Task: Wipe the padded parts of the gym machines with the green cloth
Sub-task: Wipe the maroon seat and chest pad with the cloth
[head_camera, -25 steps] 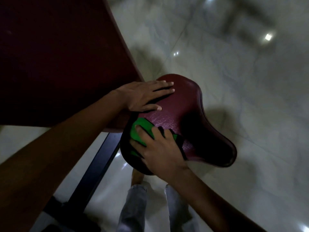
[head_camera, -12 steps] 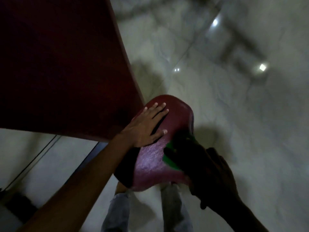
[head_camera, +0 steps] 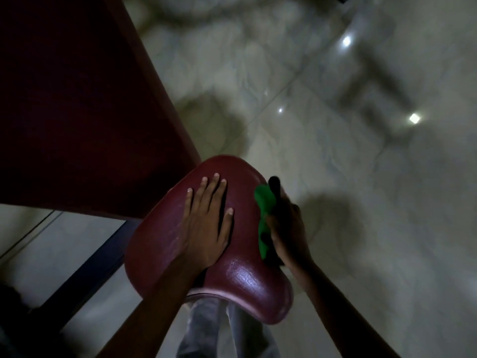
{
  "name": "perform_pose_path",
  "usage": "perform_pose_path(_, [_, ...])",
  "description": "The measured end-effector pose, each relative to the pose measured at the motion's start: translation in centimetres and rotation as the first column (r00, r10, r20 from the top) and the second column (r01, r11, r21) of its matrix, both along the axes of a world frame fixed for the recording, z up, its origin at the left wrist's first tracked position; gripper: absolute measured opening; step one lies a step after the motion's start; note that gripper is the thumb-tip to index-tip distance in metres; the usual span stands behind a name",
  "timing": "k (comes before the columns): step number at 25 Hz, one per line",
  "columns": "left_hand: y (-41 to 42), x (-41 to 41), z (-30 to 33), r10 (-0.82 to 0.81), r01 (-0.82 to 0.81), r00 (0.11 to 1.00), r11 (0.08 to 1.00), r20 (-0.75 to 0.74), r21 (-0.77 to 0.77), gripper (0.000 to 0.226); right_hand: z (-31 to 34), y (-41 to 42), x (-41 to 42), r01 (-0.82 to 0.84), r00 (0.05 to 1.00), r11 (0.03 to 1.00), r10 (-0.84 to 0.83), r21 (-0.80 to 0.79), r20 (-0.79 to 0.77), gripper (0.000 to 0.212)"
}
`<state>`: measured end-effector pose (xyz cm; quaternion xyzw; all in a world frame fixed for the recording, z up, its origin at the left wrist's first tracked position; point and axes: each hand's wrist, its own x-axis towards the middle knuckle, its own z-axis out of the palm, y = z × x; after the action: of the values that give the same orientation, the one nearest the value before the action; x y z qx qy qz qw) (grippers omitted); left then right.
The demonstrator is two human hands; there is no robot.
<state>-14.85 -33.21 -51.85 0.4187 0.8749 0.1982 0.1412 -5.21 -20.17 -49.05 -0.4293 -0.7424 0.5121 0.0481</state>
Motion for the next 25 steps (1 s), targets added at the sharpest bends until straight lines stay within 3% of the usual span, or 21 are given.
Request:
perform_pose_path(1, [0.0, 0.0, 0.1, 0.006, -0.006, 1.000, 1.000, 0.006, -0.002, 0.056, -1.0, -0.1, 1.3, 0.142, 0.987, 0.989, -0.140, -0.028, 0.082, 0.069])
perform_pose_path(4, [-0.1, -0.1, 0.3, 0.011, -0.011, 0.999, 1.000, 0.038, 0.019, 0.056, -1.6, -1.3, 4.8, -0.048, 0.999, 0.999, 0.048, 0.024, 0.013, 0.068])
perform_pose_path(8, [-0.1, -0.1, 0.5, 0.015, -0.015, 0.999, 1.000, 0.033, 0.012, 0.057, -0.5, -0.8, 5.1, -0.138, 0.990, 0.989, 0.139, -0.052, 0.013, 0.064])
perform_pose_path(12, [0.0, 0.0, 0.5, 0.033, -0.034, 0.999, 0.999, 0.025, 0.019, 0.057, -2.9, 3.1, 0.7, 0.010, 1.000, 0.998, -0.010, -0.062, -0.006, 0.053])
perform_pose_path(16, [-0.2, 0.0, 0.6, 0.030, -0.030, 0.999, 1.000, 0.022, -0.002, 0.057, -2.7, 3.1, 2.8, -0.047, 0.993, 0.988, 0.062, -0.149, 0.100, 0.073])
perform_pose_path(22, [0.2, 0.5, 0.6, 0.079, -0.079, 0.997, 0.996, 0.000, -0.038, 0.056, -2.5, 9.7, -6.2, -0.439, 0.891, 0.895, 0.444, -0.072, 0.089, 0.061])
perform_pose_path(25, [0.3, 2.1, 1.1, 0.296, -0.295, 0.955, 0.952, 0.006, -0.079, 0.060, -1.7, 10.3, -6.1, -0.561, 0.817, 0.826, 0.564, -0.056, 0.118, 0.057])
